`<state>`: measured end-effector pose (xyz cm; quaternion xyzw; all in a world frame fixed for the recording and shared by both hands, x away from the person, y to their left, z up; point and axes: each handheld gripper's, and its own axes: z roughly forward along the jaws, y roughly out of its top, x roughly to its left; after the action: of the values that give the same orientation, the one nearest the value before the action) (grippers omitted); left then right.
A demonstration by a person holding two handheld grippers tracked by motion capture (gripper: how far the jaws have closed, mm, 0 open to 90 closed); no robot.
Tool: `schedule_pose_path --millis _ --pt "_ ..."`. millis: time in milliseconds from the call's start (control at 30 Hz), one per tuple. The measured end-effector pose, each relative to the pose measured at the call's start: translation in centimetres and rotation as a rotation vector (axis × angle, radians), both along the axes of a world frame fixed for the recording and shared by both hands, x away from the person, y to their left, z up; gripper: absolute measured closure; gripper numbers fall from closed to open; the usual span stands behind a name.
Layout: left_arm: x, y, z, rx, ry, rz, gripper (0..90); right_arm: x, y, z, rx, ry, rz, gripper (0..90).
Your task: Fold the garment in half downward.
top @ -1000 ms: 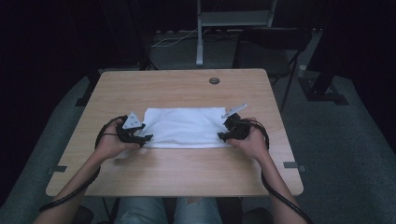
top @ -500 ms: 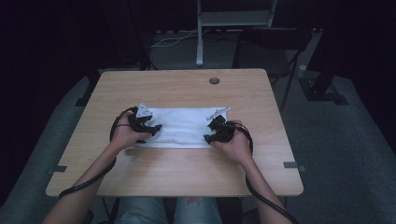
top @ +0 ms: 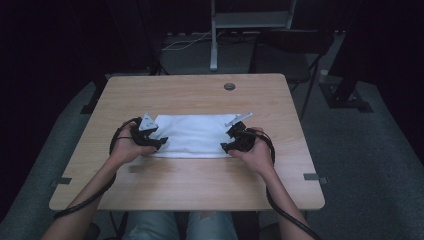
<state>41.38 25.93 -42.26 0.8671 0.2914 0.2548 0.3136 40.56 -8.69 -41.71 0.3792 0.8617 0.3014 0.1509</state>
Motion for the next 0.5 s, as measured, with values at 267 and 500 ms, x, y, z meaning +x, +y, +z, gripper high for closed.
schedule_pose_path --millis 267,500 --pt "0.3 0.8 -0.8 0.001 0.013 0.034 39.8 0.3 -0.8 -1.1 0.017 0.025 -0.045 37.3" --pt "1.4 0.3 -1.0 -0.026 0.014 0.051 39.7 1.8 -1.5 -1.2 0.027 0.020 -0.069 35.3"
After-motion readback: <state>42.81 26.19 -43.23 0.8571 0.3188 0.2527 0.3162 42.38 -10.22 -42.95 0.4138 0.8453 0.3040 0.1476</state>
